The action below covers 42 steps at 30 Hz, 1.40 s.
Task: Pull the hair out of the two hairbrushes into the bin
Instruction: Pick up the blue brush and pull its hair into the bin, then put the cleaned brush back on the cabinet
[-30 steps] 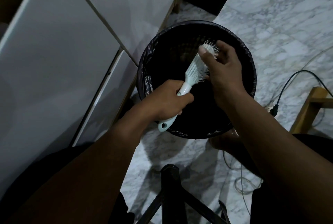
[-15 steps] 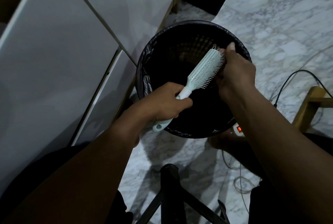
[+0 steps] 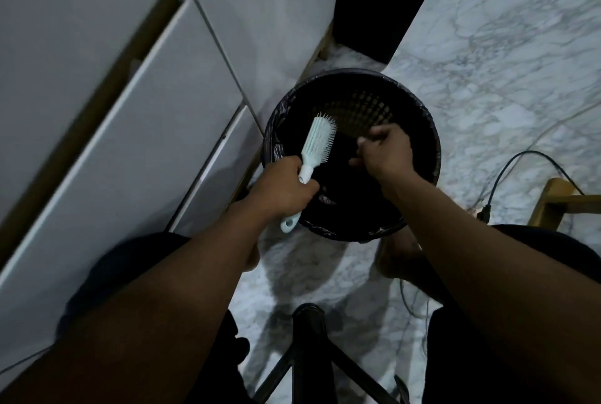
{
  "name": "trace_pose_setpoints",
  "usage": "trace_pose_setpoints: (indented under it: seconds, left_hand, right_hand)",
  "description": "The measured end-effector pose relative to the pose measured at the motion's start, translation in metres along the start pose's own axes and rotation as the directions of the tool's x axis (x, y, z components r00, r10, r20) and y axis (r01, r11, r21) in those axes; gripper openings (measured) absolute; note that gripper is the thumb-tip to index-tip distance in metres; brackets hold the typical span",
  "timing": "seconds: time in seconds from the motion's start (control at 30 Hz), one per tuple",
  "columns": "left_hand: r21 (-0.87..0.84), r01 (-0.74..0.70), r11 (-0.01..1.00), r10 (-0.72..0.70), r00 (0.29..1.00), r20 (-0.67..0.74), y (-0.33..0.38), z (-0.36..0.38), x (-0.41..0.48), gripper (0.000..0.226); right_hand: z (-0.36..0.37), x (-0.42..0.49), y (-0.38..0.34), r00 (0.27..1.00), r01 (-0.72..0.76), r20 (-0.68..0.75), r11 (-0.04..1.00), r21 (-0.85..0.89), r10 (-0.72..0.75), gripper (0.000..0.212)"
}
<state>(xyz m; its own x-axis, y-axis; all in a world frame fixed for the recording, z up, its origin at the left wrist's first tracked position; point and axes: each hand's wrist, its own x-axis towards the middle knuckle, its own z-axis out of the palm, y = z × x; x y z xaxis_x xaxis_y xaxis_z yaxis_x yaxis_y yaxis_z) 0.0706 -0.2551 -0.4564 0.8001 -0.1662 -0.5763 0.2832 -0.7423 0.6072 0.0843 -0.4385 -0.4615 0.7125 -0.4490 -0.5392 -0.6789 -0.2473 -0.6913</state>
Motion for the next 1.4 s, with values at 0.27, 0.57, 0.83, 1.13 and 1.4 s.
trace_pose_setpoints:
  seconds: [0.27,0.57,0.83,1.13,1.4]
  left_hand:
    - [0.111,-0.070,0.991,0.091,0.977,-0.193,0.053,-0.056,-0.066,0.025]
    - [0.246,-0.204,0.947,0.293,0.862,-0.413,0.154,-0.158,-0.189,0.030]
    - [0.346,-0.247,0.905,0.422,0.610,-0.670,0.204,-0.262,-0.327,0.026]
    - [0.345,0.006,0.939,0.303,0.463,-0.833,0.183,-0.357,-0.412,0.028]
    - [0.248,0.171,0.954,0.136,0.491,-0.861,0.121,-0.396,-0.410,0.031]
  right_hand:
    - [-0.070,-0.055,-0.077,0.902,0.318,0.422,0.807,-0.497,-0.096,0.055]
    - [-0.156,-0.183,-0.224,0.797,0.601,0.418,0.641,-0.477,-0.437,0.028]
    - [-0.192,-0.313,-0.328,0.658,0.749,0.393,0.505,-0.428,-0.642,0.039]
    - [-0.156,-0.409,-0.410,0.496,0.859,0.444,0.346,-0.377,-0.746,0.037]
    - [-0.072,-0.436,-0.446,0.377,0.906,0.541,0.179,-0.383,-0.751,0.041]
